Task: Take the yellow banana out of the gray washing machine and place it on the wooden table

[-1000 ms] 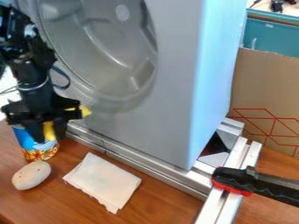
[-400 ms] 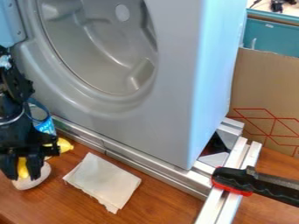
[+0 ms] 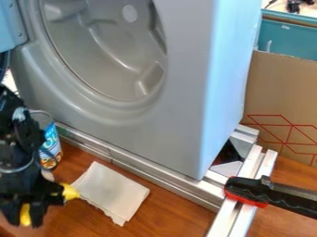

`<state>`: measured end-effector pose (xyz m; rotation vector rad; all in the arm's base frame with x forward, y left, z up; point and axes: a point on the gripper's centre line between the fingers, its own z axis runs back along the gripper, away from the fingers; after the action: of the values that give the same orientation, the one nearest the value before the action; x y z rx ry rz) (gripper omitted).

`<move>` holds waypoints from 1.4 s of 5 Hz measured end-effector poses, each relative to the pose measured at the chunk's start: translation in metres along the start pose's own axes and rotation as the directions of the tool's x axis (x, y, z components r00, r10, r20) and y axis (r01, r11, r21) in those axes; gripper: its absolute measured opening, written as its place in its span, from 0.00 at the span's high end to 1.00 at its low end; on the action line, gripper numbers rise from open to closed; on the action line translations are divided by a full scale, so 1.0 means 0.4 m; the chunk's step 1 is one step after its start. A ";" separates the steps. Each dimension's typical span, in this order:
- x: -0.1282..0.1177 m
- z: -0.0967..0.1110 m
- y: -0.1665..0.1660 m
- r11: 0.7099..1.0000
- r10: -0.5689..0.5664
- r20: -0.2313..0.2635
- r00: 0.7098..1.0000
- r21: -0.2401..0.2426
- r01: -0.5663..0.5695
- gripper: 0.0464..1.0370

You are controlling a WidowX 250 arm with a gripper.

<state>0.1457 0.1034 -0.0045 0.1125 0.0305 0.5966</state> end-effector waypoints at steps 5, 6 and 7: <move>-0.029 -0.039 0.009 1.000 -0.001 -0.013 1.000 0.000 0.001 0.22; -0.032 -0.004 0.008 1.000 0.021 0.030 0.999 -0.012 -0.020 0.03; -0.038 0.049 0.013 0.999 0.045 0.070 0.997 -0.003 -0.045 0.03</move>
<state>0.1314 0.0975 0.0154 0.1332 -0.0400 0.6369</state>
